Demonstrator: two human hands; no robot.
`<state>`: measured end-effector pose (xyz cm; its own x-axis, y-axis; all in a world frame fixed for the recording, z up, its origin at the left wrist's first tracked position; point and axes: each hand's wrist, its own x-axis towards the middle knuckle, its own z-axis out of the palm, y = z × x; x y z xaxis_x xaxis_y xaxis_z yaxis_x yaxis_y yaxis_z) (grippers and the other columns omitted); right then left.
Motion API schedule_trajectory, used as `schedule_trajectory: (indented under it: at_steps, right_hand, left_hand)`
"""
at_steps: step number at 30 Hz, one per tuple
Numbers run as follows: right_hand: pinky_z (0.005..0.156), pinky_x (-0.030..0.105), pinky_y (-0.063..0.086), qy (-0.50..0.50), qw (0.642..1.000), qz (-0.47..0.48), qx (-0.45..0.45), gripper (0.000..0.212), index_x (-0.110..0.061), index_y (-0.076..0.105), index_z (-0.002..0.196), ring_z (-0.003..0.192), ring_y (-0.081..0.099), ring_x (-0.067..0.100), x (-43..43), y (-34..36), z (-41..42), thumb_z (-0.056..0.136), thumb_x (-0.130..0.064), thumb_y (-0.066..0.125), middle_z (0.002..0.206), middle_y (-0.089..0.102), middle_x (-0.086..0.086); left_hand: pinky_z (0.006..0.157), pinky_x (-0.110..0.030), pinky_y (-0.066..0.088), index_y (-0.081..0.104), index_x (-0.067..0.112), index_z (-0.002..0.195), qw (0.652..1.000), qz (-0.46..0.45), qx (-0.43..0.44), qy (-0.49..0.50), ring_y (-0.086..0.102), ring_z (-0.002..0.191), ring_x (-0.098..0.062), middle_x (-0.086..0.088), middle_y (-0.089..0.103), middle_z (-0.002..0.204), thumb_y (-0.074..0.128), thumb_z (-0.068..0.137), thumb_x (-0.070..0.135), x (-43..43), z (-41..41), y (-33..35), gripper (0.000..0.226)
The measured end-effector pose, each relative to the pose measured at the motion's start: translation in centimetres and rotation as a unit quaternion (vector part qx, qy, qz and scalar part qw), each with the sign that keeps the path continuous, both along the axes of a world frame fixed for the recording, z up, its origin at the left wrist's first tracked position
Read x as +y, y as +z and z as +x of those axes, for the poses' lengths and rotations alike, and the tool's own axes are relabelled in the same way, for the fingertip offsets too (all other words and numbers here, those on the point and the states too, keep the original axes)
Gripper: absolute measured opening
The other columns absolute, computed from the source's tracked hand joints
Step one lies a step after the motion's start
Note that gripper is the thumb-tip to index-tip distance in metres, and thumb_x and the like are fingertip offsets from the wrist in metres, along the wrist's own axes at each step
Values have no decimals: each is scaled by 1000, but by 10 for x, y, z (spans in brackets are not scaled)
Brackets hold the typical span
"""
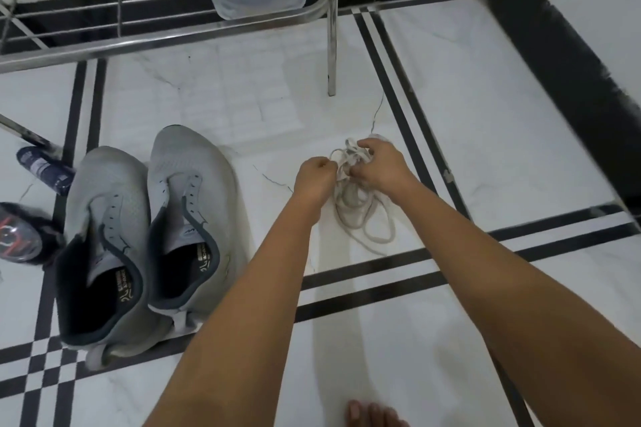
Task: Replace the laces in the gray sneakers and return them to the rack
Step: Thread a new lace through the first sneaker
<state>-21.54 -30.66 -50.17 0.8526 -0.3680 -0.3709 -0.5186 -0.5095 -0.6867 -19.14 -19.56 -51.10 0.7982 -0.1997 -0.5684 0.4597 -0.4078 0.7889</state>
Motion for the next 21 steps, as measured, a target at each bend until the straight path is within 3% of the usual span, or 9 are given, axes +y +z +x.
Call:
schedule_trajectory:
  at_steps: [2,3,5,7,10,13,15,18,21]
  right_hand:
    - [77,18,36,3,1000,-6,-3,46,-7,55,125,109,56,23,1,-4,-11,81,-9,66,115,59,8]
    - [77,13,33,5,1000,-15,-12,49,-9,52,129,115,53,24,1,-5,-18,81,-8,66,123,56,9]
    - [81,8,28,-5,999,-34,-26,52,-10,49,133,121,48,25,5,-8,-36,84,-7,63,132,48,12]
    - [91,15,32,-35,998,-47,-22,47,-10,51,131,122,47,26,9,-12,-56,85,-7,62,131,47,13]
    - [90,25,41,-49,996,-73,9,33,-8,59,118,113,52,27,18,-23,-80,85,-10,62,119,53,13]
    - [92,35,47,10,993,-97,62,29,-8,61,114,109,53,28,28,-32,-93,87,-19,63,117,54,12]
    - [91,36,47,36,990,-118,73,29,-9,60,115,109,53,27,34,-32,-95,89,-20,60,118,55,12]
    - [91,35,47,44,989,-135,39,26,-8,59,116,109,52,26,48,-24,-90,91,-16,55,119,53,11]
    - [89,28,45,56,995,-81,-8,27,-10,59,117,107,54,22,72,-6,-75,91,-19,55,121,54,8]
  left_hand:
    - [64,-32,35,53,11,78,999,21,-37,-18,43,72,-29,-10,48,75,44,88,10,10,-11,2,14]
    - [74,-32,40,60,10,97,998,22,-46,-24,51,86,-29,-9,57,92,46,90,11,15,-18,1,16]
    - [85,-25,39,52,11,126,997,41,-69,-25,53,107,-19,-1,56,121,50,91,13,24,-31,-1,35]
    - [83,-21,40,55,12,122,991,69,-115,-27,56,99,-15,-4,57,123,55,90,12,29,-44,-5,33]
    - [76,-19,39,60,13,110,984,98,-138,-59,54,84,-12,-7,59,112,57,88,10,30,-63,-11,22]
    - [82,-19,39,59,13,114,971,124,-183,-95,54,97,-14,-6,55,117,52,90,7,35,-71,-6,26]
    - [93,-27,40,59,12,115,949,146,-263,-92,52,107,-19,-6,55,118,51,90,7,42,-70,7,27]
    - [99,-37,38,60,11,116,920,188,-337,-63,50,113,-22,-7,56,121,52,89,7,60,-65,24,29]
    - [102,-33,37,58,11,118,926,181,-331,-33,49,117,-21,-6,55,124,52,89,7,84,-62,37,30]
